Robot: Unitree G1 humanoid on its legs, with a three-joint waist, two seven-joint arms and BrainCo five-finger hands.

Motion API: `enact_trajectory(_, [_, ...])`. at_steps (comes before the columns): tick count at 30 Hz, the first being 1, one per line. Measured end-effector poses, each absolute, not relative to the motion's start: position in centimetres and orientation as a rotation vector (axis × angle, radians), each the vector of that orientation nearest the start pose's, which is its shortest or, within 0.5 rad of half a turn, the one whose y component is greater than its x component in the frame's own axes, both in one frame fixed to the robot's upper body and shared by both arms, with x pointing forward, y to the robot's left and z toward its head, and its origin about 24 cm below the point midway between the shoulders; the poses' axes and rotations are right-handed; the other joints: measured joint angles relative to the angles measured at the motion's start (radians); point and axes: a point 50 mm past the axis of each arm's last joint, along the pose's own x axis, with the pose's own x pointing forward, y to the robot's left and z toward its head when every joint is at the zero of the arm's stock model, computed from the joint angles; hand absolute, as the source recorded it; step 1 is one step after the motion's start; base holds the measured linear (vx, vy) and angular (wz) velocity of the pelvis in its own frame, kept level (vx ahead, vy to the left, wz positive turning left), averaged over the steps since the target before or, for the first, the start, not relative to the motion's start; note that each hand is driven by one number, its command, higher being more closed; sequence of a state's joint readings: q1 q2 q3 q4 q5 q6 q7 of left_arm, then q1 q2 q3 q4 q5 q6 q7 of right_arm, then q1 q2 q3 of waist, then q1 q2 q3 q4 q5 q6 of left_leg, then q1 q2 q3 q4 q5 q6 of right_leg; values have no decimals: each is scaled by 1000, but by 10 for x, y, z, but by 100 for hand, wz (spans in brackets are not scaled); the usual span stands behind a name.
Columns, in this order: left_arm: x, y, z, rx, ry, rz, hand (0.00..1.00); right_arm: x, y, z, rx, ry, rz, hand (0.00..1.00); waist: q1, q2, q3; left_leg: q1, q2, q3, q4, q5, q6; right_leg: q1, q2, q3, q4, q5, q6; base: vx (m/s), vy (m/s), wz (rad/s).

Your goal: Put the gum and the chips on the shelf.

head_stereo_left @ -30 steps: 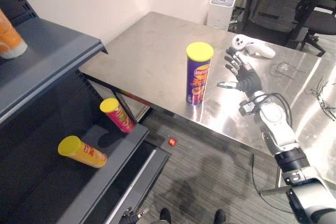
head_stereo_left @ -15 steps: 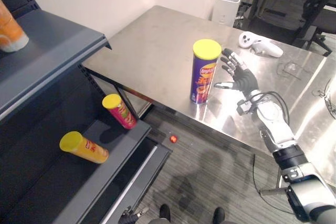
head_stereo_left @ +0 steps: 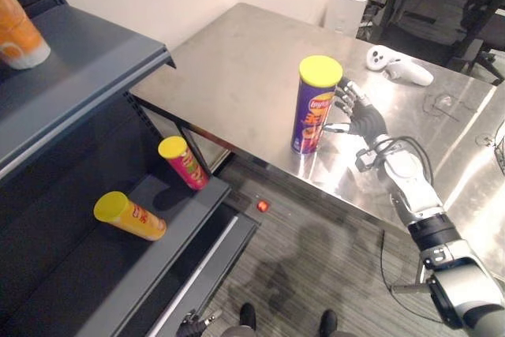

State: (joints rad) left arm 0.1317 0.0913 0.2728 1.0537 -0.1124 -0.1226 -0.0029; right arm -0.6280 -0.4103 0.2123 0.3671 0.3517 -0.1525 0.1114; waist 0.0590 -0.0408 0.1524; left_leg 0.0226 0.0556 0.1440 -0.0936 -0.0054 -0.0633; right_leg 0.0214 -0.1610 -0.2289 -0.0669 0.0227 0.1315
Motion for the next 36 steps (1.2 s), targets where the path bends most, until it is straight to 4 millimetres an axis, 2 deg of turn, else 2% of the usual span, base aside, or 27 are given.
enact_trajectory(5, [77,224,-158,-136,1019,402,0,354,-154,159,-146,-338,316,0,1,0,0,-2,0,-11,0,1,0,4,0,-10,0,0,0,-7,-13,6])
enact_trajectory(13, [77,224,-158,-136,1017,404,0,356,-142,165,-147,-356,351,0,6,-2,1,-3,0,-15,-1,4,0,4,0,-13,0,0,0,0,0,0])
enact_trajectory(14, [77,224,-158,-136,1017,404,0,357,-141,165,-147,-356,353,100,7,-3,2,-3,0,-15,-1,4,0,4,0,-13,0,0,0,0,0,0])
enact_trajectory(21, [80,225,-156,-133,1001,408,0,361,-138,166,-133,-351,333,100,24,-8,18,-4,-1,-21,-2,8,0,7,0,-19,-1,0,0,-2,-2,0])
enact_trajectory(24, [81,226,-155,-134,995,411,0,363,-137,171,-139,-365,326,100,25,-9,28,-6,-2,-25,-2,12,0,7,0,-25,-2,0,0,-18,-12,5])
enact_trajectory(36, [81,226,-155,-134,996,414,0,367,-133,170,-137,-357,311,100,27,-10,28,-6,-3,-40,-3,15,-1,20,0,-40,-9,0,-1,-5,-5,4])
